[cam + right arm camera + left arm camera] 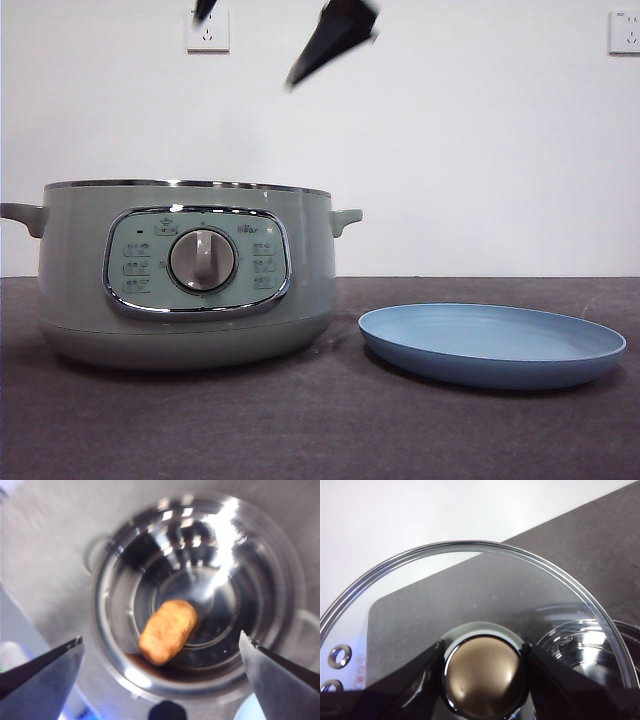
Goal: Take the potato out from the steamer,put the potato on the plate,close the lid
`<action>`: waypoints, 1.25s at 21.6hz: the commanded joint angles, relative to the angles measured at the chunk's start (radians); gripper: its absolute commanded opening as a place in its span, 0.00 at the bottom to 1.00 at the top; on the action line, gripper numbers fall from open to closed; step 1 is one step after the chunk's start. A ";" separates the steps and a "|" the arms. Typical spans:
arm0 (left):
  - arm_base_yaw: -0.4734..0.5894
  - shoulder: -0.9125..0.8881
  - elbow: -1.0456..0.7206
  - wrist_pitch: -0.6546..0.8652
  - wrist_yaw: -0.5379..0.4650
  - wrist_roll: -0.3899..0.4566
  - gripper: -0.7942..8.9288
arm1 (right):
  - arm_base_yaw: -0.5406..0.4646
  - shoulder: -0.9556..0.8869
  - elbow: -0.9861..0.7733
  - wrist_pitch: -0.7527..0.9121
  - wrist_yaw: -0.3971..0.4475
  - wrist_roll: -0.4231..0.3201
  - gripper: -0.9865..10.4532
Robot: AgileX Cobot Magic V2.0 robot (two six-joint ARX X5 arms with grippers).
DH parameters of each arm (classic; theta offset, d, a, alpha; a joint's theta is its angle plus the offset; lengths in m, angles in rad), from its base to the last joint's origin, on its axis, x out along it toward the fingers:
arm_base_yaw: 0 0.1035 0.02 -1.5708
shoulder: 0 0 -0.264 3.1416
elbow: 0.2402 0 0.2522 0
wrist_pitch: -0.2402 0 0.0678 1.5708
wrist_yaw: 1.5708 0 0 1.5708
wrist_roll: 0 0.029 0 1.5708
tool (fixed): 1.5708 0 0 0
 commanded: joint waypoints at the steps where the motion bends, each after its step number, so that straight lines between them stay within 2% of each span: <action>1: 0.013 -0.013 0.012 -0.051 -0.010 0.020 0.07 | 0.019 0.083 0.002 -0.007 0.009 0.011 0.58; 6: 0.081 -0.013 0.012 -0.051 -0.087 0.035 0.07 | 0.070 0.203 0.002 -0.001 0.038 0.015 0.58; 12: 0.176 -0.013 0.012 -0.051 -0.081 0.035 0.07 | 0.108 0.272 0.002 0.055 0.070 0.014 0.58; 15: 0.194 -0.013 0.012 -0.051 -0.079 0.035 0.07 | 0.111 0.307 0.002 0.036 0.127 -0.005 0.58; 18: 0.194 -0.013 0.012 -0.051 -0.037 0.035 0.07 | 0.112 0.313 0.002 0.050 0.135 -0.005 0.57; 19: 0.194 -0.013 0.012 -0.051 -0.027 0.035 0.07 | 0.112 0.313 0.002 0.054 0.135 -0.005 0.46; 20: 0.194 -0.013 0.012 -0.051 -0.027 0.035 0.07 | 0.112 0.313 0.002 0.050 0.134 -0.010 0.31; 21: 0.194 -0.013 0.012 -0.051 -0.027 0.035 0.07 | 0.112 0.313 0.002 0.044 0.133 -0.023 0.23; 22: 0.194 -0.013 0.012 -0.051 -0.027 0.035 0.07 | 0.112 0.313 0.002 0.037 0.130 -0.036 0.22; 24: 0.194 -0.013 0.012 -0.051 -0.027 0.035 0.07 | 0.114 0.313 0.002 0.032 0.127 -0.064 0.07; 27: 0.194 -0.013 0.012 -0.051 0.007 0.034 0.07 | 0.107 0.298 0.023 0.060 0.130 -0.072 0.08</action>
